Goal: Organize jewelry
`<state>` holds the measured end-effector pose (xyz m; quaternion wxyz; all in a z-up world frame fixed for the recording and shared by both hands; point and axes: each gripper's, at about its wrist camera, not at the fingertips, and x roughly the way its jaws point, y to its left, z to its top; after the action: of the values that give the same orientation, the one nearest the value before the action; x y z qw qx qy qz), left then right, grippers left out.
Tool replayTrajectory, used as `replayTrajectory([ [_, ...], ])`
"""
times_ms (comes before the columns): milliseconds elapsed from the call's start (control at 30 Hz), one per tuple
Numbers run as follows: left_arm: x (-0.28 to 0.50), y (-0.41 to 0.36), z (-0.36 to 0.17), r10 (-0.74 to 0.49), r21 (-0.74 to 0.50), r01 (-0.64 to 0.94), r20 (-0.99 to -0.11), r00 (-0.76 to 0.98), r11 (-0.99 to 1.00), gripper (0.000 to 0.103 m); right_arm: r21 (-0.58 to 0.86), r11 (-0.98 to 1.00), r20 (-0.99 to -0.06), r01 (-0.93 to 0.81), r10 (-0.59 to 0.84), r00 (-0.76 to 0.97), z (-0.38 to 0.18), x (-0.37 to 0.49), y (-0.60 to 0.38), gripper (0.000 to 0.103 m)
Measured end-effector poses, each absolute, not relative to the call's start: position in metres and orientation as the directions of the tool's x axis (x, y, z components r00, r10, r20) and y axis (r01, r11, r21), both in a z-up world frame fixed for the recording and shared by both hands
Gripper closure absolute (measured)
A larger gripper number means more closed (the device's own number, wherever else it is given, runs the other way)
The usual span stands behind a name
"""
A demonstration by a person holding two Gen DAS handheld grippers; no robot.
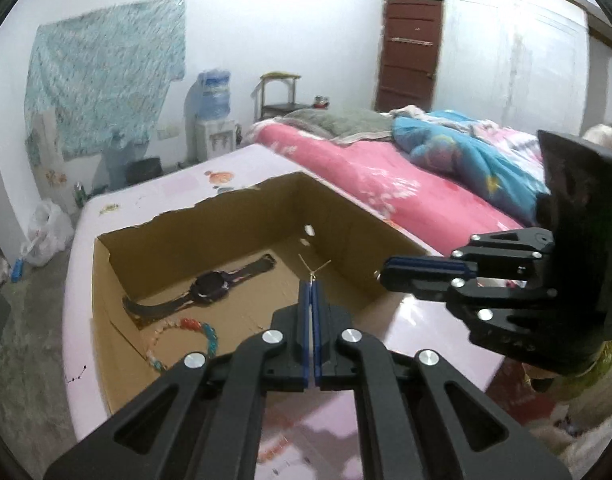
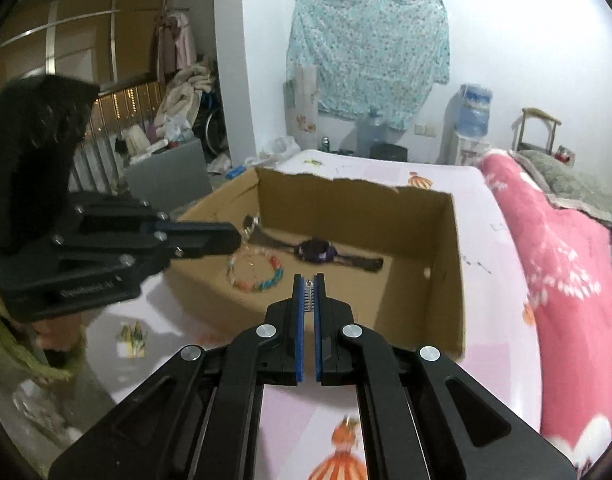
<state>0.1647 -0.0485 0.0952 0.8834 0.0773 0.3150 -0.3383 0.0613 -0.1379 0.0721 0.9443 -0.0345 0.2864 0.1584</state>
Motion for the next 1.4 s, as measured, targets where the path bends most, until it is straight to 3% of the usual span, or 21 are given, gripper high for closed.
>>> replayTrajectory([
  [200,0.239,-0.048,0.073,-0.487,-0.160,0.561,-0.714,0.503,0.812,0.102,0.117,0.943,-0.660,-0.310,0.307,0.686,0.065,0.135,-0.140,0.101],
  [333,0.261,-0.047,0.067,-0.474,-0.192,0.520,-0.733,0.488,0.832,0.100,0.184,0.945,-0.698,-0.270,0.319,0.641,0.062,0.164,-0.147,0.089],
  [367,0.263,-0.047,0.066,-0.475,-0.200,0.515,-0.735,0.483,0.833,0.097,0.200,0.943,-0.697,-0.265,0.327,0.638,0.062,0.168,-0.150,0.084],
  [500,0.261,-0.041,0.062,-0.514,-0.252,0.513,-0.716,0.473,0.821,0.091,0.234,0.943,-0.668,-0.239,0.334,0.665,0.070,0.170,-0.160,0.080],
  [700,0.258,-0.032,0.064,-0.508,-0.257,0.490,-0.705,0.494,0.833,0.090,0.264,0.943,-0.625,-0.203,0.327,0.708,0.084,0.156,-0.177,0.077],
  [867,0.248,-0.021,0.073,-0.514,-0.268,0.477,-0.681,0.521,0.837,0.090,0.275,0.944,-0.585,-0.180,0.313,0.748,0.095,0.141,-0.188,0.065],
  [1133,0.209,-0.004,0.085,-0.519,-0.255,0.484,-0.647,0.558,0.837,0.067,0.303,0.939,-0.536,-0.161,0.308,0.786,0.101,0.098,-0.187,0.042],
  [1300,0.180,0.008,0.089,-0.500,-0.226,0.480,-0.644,0.579,0.848,0.043,0.289,0.944,-0.520,-0.160,0.295,0.801,0.099,0.076,-0.180,0.036],
  [1400,0.165,0.014,0.088,-0.476,-0.203,0.470,-0.656,0.586,0.859,0.034,0.267,0.952,-0.522,-0.150,0.274,0.808,0.096,0.066,-0.178,0.035],
])
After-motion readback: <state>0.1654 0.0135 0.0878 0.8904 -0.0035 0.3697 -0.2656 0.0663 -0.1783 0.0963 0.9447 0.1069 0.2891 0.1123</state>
